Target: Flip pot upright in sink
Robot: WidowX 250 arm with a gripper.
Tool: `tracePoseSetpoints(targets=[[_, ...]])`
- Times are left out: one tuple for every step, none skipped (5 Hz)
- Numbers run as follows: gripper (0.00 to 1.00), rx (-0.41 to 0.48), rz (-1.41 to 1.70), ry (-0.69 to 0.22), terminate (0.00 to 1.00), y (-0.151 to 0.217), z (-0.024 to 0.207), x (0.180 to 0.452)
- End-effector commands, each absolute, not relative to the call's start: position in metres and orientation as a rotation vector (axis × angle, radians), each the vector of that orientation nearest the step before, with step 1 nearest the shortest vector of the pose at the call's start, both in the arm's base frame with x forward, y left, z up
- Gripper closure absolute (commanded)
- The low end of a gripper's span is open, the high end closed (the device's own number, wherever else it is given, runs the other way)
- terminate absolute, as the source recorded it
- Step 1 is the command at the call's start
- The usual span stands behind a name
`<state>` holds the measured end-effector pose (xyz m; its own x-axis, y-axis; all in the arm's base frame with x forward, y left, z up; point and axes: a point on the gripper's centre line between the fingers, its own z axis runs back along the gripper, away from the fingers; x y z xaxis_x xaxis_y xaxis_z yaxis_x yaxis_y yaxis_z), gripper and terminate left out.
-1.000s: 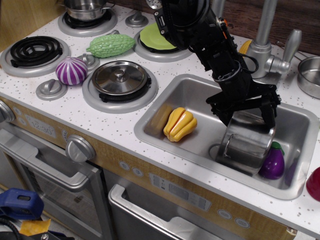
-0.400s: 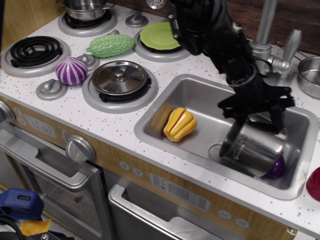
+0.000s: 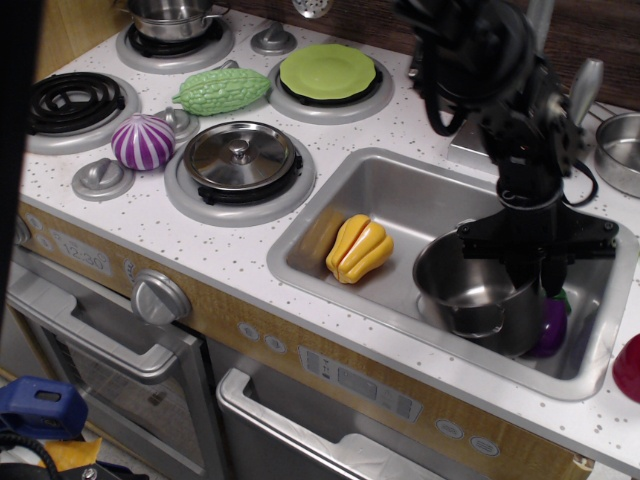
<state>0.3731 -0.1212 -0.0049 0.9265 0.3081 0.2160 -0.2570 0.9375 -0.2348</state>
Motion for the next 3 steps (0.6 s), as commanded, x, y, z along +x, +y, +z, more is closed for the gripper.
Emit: tracePoseSetpoints(targets=[[1.00, -0.143, 0.235, -0.266, 0.00, -0.113, 0.020, 0.388], [1.00, -0.129, 0.209, -0.257, 0.00, -0.107, 0.022, 0.386], [0.00, -0.052, 0.270, -0.290, 0.00, -0.103, 0.025, 0.392]])
